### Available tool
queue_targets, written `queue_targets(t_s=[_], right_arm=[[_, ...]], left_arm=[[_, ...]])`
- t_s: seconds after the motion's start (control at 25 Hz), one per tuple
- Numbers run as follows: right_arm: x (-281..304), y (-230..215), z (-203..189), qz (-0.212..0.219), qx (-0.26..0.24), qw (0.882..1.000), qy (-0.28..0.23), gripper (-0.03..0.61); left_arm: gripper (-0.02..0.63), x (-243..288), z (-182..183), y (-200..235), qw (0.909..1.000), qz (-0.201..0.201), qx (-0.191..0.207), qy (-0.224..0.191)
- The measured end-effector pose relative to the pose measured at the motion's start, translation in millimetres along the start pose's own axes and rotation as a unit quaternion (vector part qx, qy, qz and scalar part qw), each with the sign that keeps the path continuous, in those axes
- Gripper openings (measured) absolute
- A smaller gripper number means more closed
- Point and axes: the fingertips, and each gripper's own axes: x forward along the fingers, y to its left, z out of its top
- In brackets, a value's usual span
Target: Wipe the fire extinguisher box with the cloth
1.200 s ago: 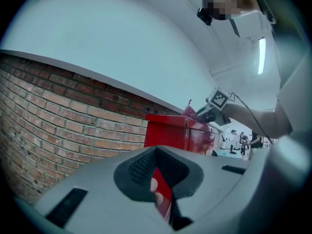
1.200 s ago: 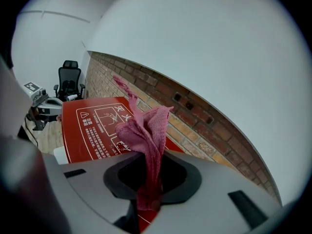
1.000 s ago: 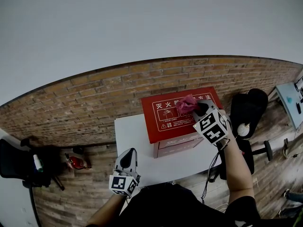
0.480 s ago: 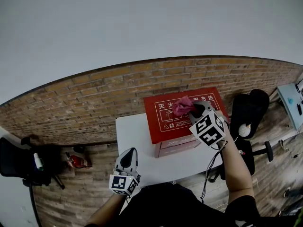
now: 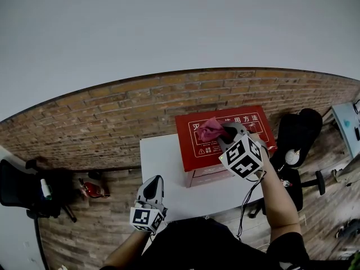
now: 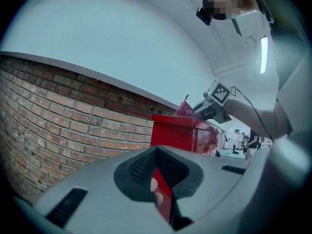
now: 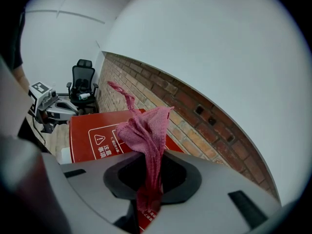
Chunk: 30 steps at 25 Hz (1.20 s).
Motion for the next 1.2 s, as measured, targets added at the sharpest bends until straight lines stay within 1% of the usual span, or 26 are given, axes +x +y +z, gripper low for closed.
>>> queue_targets(t_s=[0.56, 1.2], right_arm=[[12.7, 35.6, 37.1, 0.034, -0.043, 0.998, -0.018, 0.069], [24.6, 73.8, 78.2, 0.066, -0.078, 0.994, -0.038, 0.069]], left_arm=[[0.034, -6.6, 1.9, 13.9, 0.9998, 0.018, -0.003, 0.0], [0.034, -21.0, 5.2, 32.4, 0.9993, 0.037, -0.006, -0.007]])
